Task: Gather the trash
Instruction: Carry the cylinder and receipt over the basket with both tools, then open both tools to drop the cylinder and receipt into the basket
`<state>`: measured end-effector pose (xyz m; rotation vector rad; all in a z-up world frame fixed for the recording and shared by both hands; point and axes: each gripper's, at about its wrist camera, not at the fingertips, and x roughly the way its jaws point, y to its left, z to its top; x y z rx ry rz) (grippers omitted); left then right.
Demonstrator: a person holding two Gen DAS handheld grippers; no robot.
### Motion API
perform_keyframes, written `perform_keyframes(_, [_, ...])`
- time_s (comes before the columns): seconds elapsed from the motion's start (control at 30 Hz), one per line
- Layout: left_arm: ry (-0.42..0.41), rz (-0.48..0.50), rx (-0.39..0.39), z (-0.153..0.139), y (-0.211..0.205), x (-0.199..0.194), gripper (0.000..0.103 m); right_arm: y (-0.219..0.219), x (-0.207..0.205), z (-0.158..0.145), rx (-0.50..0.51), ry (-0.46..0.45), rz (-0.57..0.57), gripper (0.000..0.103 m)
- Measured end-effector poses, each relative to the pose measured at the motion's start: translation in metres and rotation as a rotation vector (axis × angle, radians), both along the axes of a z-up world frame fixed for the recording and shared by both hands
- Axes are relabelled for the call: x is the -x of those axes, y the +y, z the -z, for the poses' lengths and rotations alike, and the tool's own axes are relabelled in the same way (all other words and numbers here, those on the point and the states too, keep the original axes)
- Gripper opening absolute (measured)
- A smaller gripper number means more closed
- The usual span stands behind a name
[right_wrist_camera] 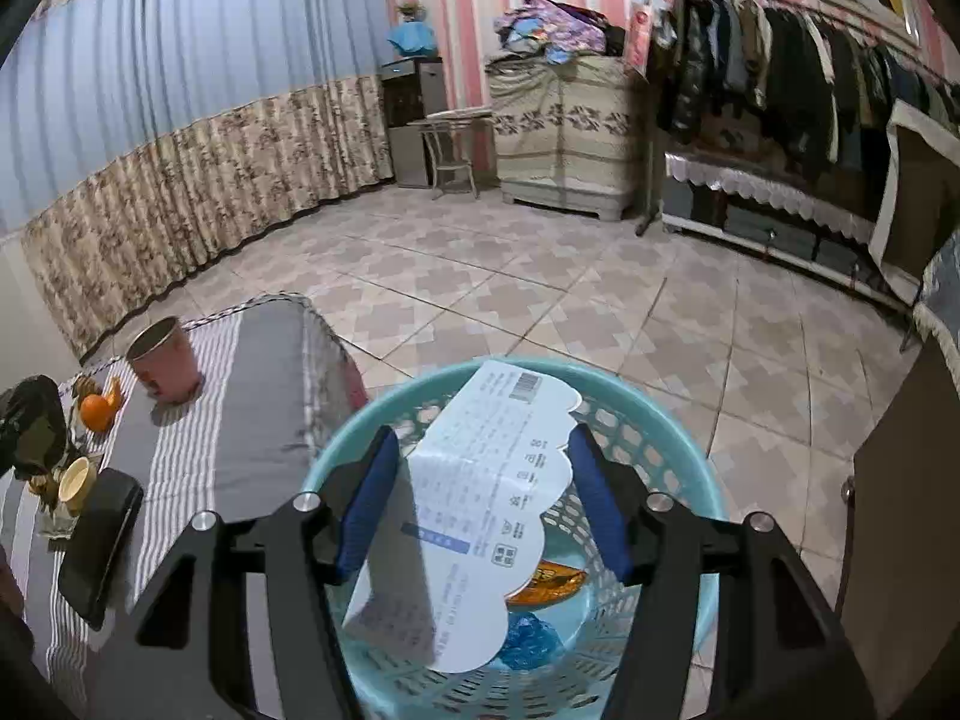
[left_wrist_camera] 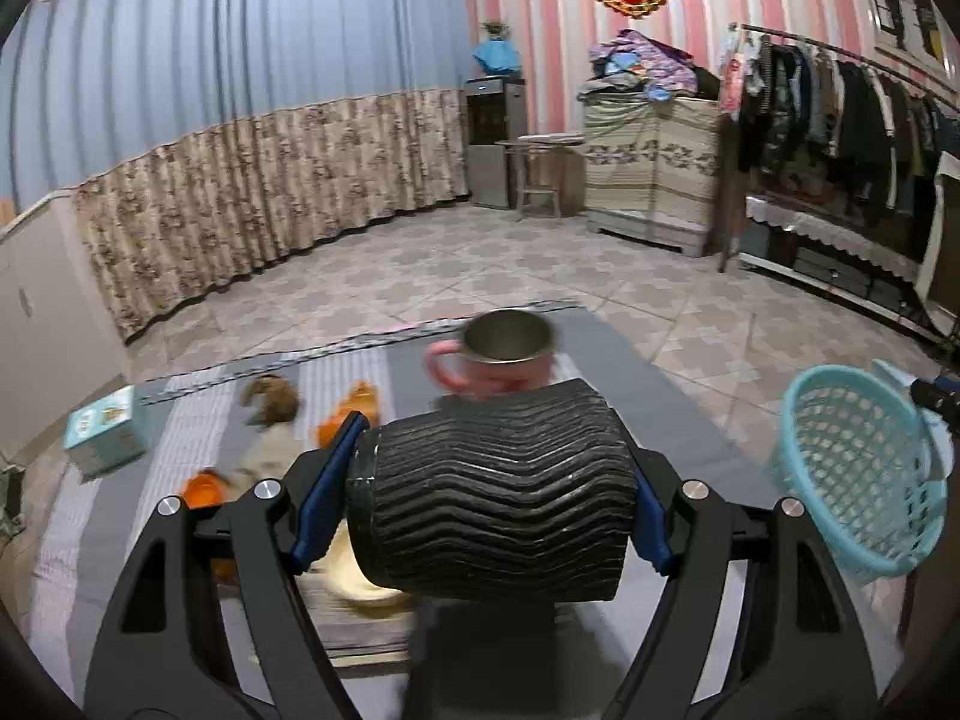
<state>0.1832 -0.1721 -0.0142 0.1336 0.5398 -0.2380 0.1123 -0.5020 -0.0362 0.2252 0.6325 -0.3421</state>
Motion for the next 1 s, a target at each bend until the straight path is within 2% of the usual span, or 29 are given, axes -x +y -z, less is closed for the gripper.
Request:
perform_keyframes(0.17, [0.001, 0.08, -0.009, 0.006, -0.058, 0.01, 0.075, -0.017, 0.008, 0.002, 0.021, -0.006, 0.025, 0.058])
perform_keyframes(0.3, [0.01, 0.141, 0.003, 0.01, -0.095, 0.017, 0.075, -0.031, 0.012, 0.003, -0.021, -0.028, 0.044, 0.058])
perform_keyframes(0.47, [0.014, 0.207, 0.008, 0.016, -0.14, 0.026, 0.075, -0.037, 0.017, 0.005, 0.021, -0.019, 0.056, 0.058])
perform_keyframes(0.6, [0.01, 0.268, 0.004, 0.016, -0.174, 0.032, 0.075, -0.052, 0.023, 0.007, 0.004, -0.018, 0.086, 0.058])
perform_keyframes(0.8, [0.042, 0.319, 0.022, 0.017, -0.204, 0.032, 0.076, -0.071, 0.035, 0.005, -0.03, -0.048, 0.122, 0.058])
perform_keyframes(0.9, [0.042, 0.321, 0.017, 0.016, -0.21, 0.033, 0.087, -0.075, 0.036, 0.008, -0.049, -0.049, 0.13, 0.058])
perform_keyframes(1.0, [0.036, 0.31, 0.025, 0.014, -0.207, 0.034, 0.09, -0.078, 0.036, 0.009, -0.047, -0.049, 0.126, 0.058])
